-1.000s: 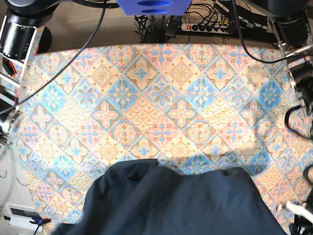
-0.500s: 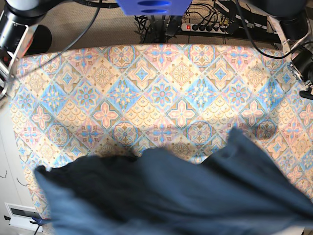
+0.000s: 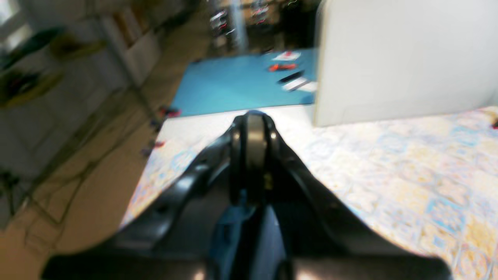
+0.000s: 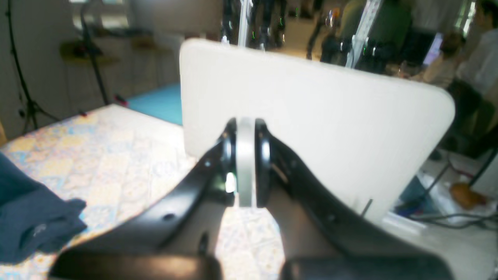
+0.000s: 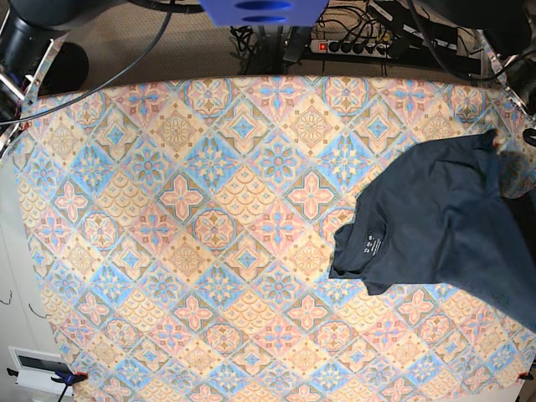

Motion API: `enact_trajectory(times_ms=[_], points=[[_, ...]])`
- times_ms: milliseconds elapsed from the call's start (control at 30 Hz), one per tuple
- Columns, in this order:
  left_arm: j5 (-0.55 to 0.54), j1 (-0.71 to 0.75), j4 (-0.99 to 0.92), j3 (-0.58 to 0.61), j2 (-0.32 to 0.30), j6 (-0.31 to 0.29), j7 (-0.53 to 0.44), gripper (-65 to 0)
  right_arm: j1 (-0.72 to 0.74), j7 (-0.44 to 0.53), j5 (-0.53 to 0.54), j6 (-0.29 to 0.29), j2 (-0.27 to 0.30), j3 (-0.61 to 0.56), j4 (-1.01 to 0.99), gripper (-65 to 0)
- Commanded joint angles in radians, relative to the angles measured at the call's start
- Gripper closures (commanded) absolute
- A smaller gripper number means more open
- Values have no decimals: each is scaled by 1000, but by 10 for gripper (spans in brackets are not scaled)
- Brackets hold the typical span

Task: Layout the t-shirt on the table in an organized manner, then fold the t-shirt properly
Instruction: 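Release the shirt and move the right gripper back toward it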

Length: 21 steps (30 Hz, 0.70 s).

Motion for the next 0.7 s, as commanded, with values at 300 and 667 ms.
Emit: enact_trajectory(times_ms=[300, 667], points=[[-12, 21, 8, -5, 26, 0, -29, 0, -309, 21, 20, 4, -189, -28, 101, -11], [163, 70, 8, -60, 5, 0, -29, 0, -422, 24, -265, 4, -383, -426, 249, -181]])
